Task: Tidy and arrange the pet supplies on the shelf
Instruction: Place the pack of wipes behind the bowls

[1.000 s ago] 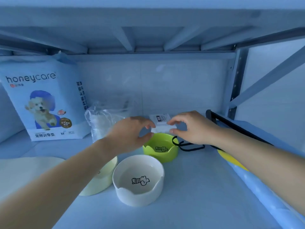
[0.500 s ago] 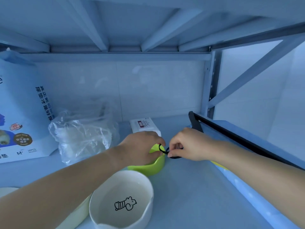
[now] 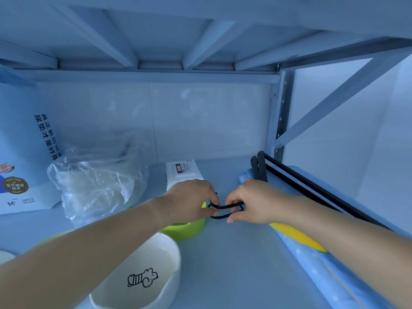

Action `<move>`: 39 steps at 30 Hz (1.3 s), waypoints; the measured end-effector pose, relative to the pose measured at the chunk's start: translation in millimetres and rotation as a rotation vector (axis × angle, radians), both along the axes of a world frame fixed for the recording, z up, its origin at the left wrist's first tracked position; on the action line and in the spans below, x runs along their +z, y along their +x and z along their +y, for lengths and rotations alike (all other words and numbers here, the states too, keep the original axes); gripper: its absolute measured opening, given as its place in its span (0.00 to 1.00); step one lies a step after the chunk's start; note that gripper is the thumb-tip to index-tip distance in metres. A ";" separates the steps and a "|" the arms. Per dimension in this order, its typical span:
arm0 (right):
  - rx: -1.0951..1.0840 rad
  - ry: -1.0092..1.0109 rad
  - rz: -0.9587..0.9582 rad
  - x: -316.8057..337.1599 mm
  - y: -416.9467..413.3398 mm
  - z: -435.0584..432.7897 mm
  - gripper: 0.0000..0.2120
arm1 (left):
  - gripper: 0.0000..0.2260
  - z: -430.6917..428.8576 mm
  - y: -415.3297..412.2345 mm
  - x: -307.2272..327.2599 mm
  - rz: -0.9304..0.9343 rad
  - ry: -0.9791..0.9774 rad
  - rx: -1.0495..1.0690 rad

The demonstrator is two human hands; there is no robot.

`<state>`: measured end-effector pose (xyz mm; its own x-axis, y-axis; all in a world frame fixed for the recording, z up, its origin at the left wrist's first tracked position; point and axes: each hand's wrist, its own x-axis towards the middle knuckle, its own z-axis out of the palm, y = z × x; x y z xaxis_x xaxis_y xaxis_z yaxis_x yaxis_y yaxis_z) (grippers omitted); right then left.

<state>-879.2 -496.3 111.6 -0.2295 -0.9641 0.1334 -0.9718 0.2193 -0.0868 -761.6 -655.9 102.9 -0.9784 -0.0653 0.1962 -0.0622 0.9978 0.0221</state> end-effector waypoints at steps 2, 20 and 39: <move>0.020 0.004 0.006 -1.5 -2.3 1.1 0.05 | 0.13 0.9 -0.9 -2.2 0.000 0.019 0.006; 0.004 -0.130 -0.159 24.5 -21.0 5.7 0.12 | 0.16 -1.5 0.2 15.6 0.160 0.145 0.071; 0.025 -0.121 -0.077 20.9 -35.3 -118.8 0.08 | 0.13 -86.9 1.3 17.5 0.148 0.096 0.389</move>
<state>-914.5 -615.1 132.5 -0.2194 -0.9477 0.2318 -0.9664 0.1784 -0.1851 -760.3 -742.8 120.4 -0.8389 -0.4488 0.3079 -0.4226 0.8937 0.1511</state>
